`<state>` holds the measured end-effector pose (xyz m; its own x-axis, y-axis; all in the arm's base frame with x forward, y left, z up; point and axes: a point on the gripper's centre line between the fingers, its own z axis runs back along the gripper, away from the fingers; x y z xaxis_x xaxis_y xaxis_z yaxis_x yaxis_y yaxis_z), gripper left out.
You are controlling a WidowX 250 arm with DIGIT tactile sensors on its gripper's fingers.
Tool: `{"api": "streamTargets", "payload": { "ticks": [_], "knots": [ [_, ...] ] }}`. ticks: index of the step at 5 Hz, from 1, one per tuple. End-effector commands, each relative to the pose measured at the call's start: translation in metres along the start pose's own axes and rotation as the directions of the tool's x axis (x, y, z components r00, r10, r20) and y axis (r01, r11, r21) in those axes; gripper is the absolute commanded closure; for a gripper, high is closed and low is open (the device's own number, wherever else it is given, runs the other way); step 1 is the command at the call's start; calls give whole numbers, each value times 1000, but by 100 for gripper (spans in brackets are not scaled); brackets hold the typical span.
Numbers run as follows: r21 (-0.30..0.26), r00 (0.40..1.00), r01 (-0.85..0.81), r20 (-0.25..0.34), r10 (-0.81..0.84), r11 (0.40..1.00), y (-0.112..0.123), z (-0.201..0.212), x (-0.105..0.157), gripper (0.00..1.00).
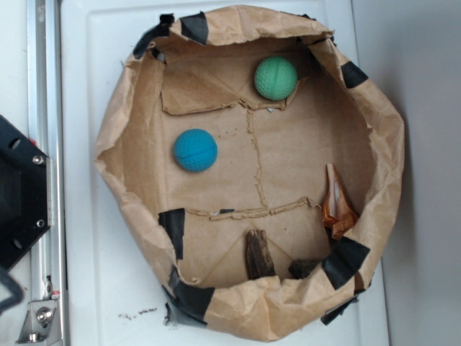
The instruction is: Grab the blue ball.
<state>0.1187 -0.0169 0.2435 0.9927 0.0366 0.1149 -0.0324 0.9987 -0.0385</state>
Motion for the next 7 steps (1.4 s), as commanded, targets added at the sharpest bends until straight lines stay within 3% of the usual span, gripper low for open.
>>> {"api": "streamTargets", "payload": {
  "ticks": [1,2,3,5,7],
  "knots": [
    [0,1000,0,0,0,1000,0,0,0,0],
    [-9,1000,12,-20,-12,1000,2,-13,37,0],
    [26,999,23,-30,-22,999,7,-36,62,0],
    [42,991,126,-42,-125,991,3,-76,88,0],
    [65,981,194,-8,-194,979,24,-117,104,0]
  ]
}}
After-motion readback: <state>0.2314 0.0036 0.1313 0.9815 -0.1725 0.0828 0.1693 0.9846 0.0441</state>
